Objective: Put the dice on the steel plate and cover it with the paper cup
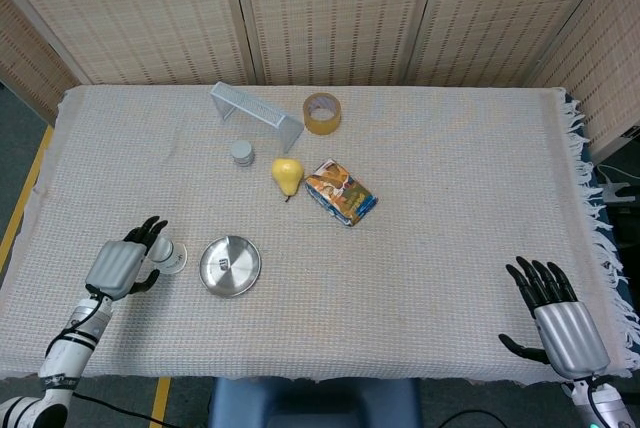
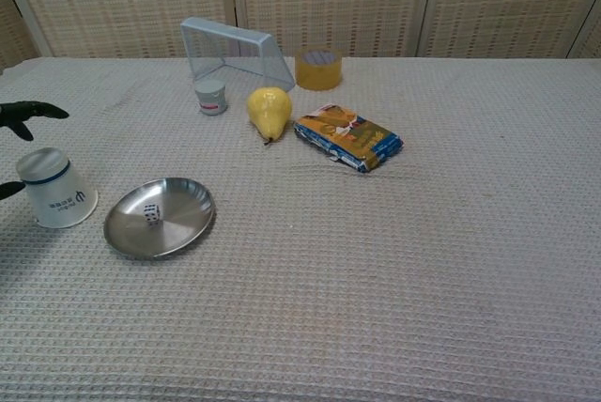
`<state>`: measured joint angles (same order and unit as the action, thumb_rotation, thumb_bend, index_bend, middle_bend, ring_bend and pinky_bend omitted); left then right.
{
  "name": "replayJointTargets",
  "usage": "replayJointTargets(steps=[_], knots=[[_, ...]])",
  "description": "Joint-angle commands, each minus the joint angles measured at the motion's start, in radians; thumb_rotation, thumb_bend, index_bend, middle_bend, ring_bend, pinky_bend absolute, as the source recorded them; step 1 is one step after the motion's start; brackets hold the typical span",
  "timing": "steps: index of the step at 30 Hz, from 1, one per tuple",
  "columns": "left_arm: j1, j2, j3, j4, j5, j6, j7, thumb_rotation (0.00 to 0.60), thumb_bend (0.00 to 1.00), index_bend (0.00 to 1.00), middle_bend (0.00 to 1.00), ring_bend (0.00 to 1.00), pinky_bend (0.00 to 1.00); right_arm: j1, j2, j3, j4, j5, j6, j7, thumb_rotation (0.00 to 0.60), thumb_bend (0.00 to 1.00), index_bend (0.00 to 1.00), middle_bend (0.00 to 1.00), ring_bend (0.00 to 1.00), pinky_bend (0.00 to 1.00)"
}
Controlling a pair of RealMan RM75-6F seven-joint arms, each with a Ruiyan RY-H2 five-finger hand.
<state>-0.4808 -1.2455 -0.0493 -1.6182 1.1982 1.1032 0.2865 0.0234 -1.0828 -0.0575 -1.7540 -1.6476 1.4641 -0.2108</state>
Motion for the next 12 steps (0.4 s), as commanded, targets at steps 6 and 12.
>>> replayJointTargets(steps=[6,12], knots=[[0.250,0.056,0.171,-0.001,0.353,0.364,-0.265,0.600,0.36,0.00,0.00,0.00,0.12,-0.009,-0.025,0.028,0.035,-0.002,0.050,-0.011,0.476,0.08,0.00,0.00,0.00,0.00],[0.289,0.074,0.186,0.002,0.410,0.413,-0.274,0.600,0.36,0.00,0.00,0.00,0.10,-0.005,-0.031,0.027,0.038,0.002,0.039,-0.016,0.476,0.08,0.00,0.00,0.00,0.00]])
